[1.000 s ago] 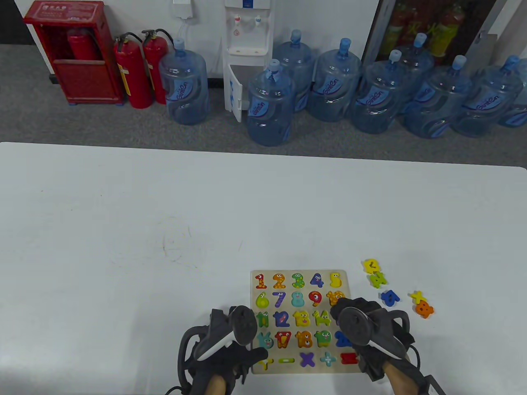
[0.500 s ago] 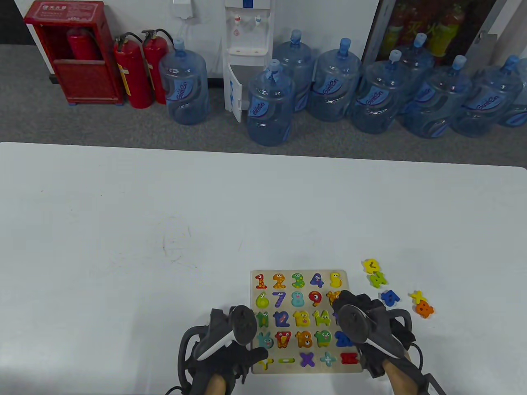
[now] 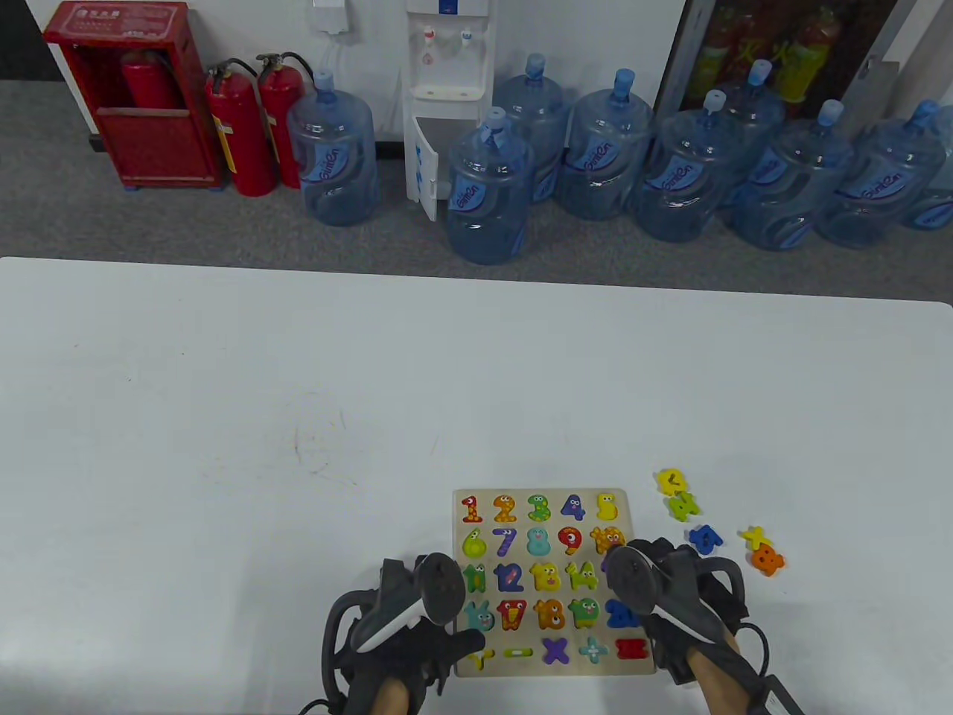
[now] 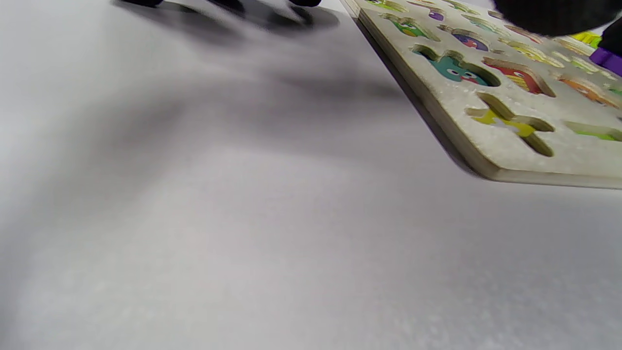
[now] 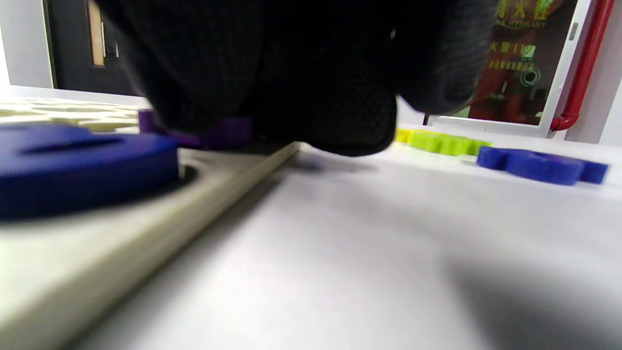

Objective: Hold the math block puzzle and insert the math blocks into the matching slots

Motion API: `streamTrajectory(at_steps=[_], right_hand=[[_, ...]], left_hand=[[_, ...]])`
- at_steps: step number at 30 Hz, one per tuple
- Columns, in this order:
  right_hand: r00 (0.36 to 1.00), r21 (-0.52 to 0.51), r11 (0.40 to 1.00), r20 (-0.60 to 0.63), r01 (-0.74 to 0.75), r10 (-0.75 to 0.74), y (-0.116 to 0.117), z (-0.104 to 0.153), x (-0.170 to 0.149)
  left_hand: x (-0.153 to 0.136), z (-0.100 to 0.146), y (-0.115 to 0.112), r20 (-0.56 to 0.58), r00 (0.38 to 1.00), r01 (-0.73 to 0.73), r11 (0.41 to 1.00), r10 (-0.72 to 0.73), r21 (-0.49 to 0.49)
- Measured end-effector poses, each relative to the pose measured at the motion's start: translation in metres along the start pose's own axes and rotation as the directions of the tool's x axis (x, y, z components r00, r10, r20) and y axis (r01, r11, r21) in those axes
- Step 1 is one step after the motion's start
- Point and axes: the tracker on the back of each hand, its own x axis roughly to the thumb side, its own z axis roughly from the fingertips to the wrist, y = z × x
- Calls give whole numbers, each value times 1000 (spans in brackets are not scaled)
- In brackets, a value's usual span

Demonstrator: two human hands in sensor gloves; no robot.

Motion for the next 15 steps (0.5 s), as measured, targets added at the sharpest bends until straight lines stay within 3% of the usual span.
streamTrajectory(at_steps=[4,9,15], right_hand=[[999,-19,999,16,-30,30,-1,2,3],[999,29,999,33,-25,24,2,0,3],[1000,-11,1000,21,-15,16,1,0,3]], left_hand=[[0,0,0,1,1000,-2,1000,2,1],[0,0,0,2,1000,-2,1000,2,-1],[0,0,0,1,1000,-1,1000,1,-2]])
